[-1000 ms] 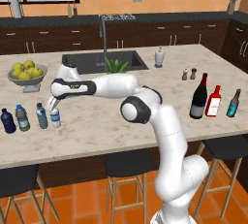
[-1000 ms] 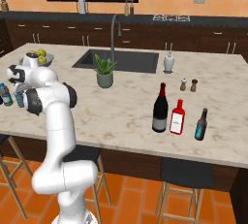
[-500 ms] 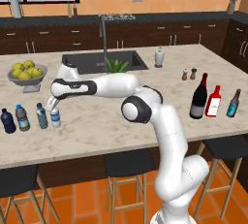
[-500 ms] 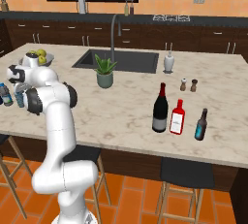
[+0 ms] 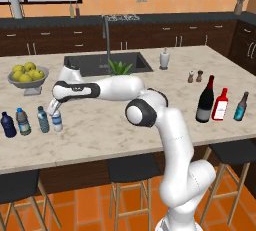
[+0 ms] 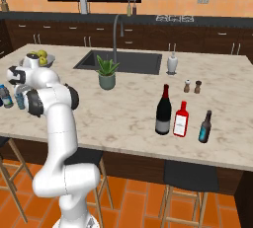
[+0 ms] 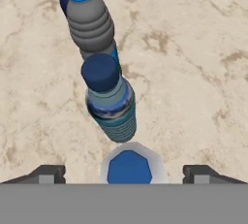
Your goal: Move the plastic bottles in the middle to the plastics group, and the glass bottles in the middle to the glass group.
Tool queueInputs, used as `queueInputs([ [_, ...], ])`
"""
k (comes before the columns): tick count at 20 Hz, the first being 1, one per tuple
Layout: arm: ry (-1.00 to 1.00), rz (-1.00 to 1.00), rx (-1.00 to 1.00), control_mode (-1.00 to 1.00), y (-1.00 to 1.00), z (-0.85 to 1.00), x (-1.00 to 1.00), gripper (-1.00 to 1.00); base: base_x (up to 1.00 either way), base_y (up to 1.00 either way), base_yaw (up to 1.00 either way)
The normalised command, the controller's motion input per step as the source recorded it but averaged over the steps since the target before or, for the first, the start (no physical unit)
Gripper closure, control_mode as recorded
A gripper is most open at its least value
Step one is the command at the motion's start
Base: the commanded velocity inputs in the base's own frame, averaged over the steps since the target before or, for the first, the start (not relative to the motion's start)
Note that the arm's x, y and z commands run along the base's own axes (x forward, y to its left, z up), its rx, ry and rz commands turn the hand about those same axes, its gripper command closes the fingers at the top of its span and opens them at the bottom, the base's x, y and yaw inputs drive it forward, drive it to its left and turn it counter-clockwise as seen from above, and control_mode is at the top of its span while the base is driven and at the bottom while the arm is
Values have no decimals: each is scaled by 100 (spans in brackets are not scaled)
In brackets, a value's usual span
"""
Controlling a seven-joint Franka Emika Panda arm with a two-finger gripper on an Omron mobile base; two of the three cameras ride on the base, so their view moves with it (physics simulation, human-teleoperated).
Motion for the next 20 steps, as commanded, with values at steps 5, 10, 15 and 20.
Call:
queueInputs([
  [5,0,0,-2,-100,0,39,0,-100,0,0,0],
  [10,6,0,-5,-100,-5,86,-9,-100,0,0,0],
  [15,0,-12,-1,-100,-51,52,-68,-100,0,0,0],
  [20,0,-30,1,-100,-92,6,-97,-100,0,0,0],
])
